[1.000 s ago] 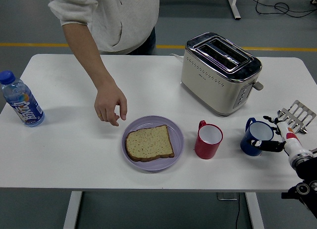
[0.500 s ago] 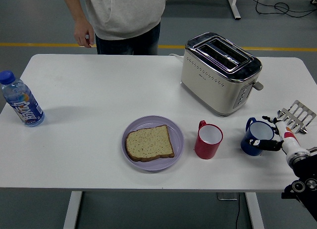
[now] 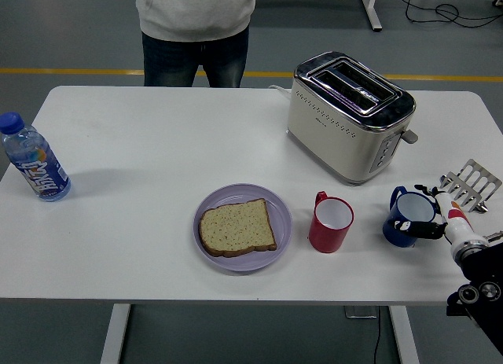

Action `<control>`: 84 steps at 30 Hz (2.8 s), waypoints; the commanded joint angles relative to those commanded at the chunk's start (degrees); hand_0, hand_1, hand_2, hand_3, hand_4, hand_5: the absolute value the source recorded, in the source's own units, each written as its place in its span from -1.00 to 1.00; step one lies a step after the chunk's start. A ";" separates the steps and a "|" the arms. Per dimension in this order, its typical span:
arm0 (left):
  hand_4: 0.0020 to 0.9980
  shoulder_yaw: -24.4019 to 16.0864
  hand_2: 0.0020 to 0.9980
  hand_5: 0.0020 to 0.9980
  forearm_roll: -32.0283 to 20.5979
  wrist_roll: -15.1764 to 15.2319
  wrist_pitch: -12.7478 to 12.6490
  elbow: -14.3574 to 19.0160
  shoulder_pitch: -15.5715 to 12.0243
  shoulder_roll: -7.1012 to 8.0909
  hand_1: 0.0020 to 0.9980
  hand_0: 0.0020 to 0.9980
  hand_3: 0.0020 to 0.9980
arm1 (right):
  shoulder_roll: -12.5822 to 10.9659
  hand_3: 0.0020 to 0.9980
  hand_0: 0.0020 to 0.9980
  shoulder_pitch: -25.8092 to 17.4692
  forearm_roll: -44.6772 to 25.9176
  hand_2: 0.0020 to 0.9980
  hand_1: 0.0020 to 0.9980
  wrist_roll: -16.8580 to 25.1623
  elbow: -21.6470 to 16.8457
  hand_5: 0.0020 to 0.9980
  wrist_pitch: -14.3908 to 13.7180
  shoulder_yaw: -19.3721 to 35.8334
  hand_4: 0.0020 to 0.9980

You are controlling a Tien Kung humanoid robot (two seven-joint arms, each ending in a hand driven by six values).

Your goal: Pick up the cup,pour liquid into bread,place the cup on the desk

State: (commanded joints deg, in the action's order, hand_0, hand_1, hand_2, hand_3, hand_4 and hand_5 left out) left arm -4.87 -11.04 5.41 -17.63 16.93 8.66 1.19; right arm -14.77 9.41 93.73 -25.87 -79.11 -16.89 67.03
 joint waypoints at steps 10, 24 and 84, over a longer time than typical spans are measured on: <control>-0.44 -0.33 0.47 1.00 0.48 -0.21 -0.08 -0.03 -0.14 0.03 0.44 0.41 0.17 | 0.35 0.71 0.82 0.48 0.11 0.78 0.60 -0.52 0.49 -0.63 -0.92 -0.38 0.93; -0.44 -0.52 0.47 1.00 0.81 -0.34 -0.10 -0.02 -0.28 0.07 0.44 0.41 0.17 | 0.62 0.62 0.71 0.72 -1.47 0.67 0.48 -0.63 0.70 -0.57 -2.56 -0.82 0.91; -0.45 -0.47 0.47 1.00 0.68 -0.40 -0.06 -0.01 -0.08 0.12 0.45 0.41 0.16 | 0.79 0.14 -0.12 0.99 -2.27 0.10 -0.13 -2.29 0.93 -0.79 -7.71 -1.18 0.53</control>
State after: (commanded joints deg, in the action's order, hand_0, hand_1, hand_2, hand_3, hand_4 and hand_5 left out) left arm -5.34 -10.35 5.01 -17.69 16.91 8.58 1.31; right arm -13.98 10.41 91.45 -28.16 -78.18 -24.60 65.85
